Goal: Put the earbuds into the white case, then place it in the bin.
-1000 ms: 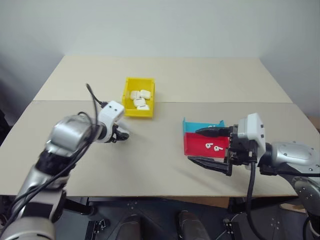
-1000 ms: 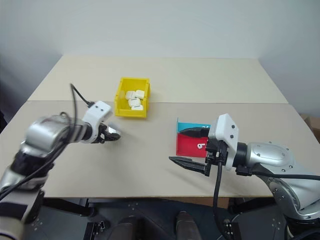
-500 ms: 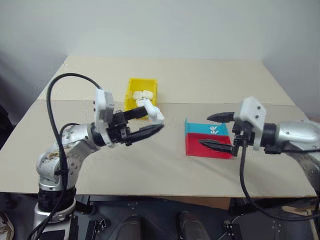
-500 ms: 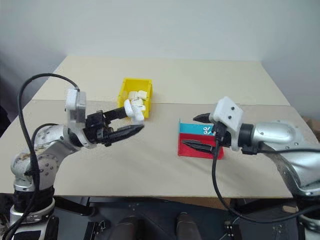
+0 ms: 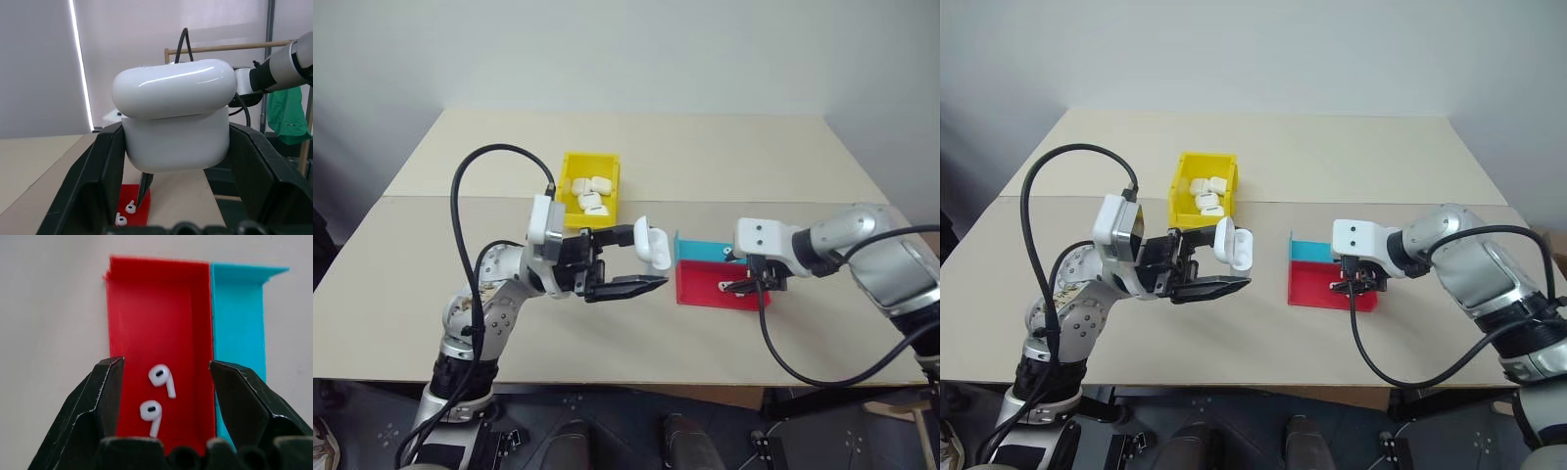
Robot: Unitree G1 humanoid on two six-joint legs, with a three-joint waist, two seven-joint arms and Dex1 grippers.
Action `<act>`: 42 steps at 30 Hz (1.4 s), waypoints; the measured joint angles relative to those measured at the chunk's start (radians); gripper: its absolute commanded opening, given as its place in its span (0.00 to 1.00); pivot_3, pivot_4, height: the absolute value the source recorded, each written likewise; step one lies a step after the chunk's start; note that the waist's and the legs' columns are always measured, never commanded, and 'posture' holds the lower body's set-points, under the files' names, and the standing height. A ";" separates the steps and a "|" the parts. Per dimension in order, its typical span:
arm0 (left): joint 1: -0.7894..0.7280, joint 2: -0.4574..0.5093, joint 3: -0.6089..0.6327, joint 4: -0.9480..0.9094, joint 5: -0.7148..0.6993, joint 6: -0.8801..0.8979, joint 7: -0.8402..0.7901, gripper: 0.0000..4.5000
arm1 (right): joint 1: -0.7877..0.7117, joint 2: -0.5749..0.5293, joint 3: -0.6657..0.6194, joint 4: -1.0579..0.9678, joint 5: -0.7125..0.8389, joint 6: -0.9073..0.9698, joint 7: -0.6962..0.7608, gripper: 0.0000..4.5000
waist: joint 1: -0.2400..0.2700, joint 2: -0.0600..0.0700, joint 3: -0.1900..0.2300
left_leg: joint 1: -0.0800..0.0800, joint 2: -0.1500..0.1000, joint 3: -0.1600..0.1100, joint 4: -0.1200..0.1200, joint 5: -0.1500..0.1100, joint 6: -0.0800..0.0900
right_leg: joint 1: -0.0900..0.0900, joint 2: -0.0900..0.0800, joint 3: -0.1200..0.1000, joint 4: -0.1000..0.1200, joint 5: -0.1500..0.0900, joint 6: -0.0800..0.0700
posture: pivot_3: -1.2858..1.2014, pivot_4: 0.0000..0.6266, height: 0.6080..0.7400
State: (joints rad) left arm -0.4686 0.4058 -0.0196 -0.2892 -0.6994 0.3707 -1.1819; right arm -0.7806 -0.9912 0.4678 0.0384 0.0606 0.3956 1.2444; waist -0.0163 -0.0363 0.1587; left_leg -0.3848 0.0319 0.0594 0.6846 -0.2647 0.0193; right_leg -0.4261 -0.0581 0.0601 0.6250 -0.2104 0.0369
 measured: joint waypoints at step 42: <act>0.022 0.009 -0.002 -0.043 -0.028 -0.018 0.075 0.63 | 0.070 0.112 -0.502 -0.200 0.243 0.264 0.142 0.32 | 0.017 0.000 0.000 | 0.000 0.000 -0.005 0.000 0.000 0.000 | 0.003 -0.001 -0.004 -0.001 0.000 -0.001 | 0.52 0.24 1.00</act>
State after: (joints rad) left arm -0.4470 0.4146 -0.0220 -0.3325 -0.7272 0.3524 -1.1067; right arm -0.7103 -0.8789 -0.0347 -0.1613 0.3033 0.6600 1.3861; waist 0.0005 -0.0359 0.1586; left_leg -0.3850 0.0323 0.0543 0.6845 -0.2648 0.0191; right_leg -0.4232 -0.0592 0.0557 0.6240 -0.2102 0.0363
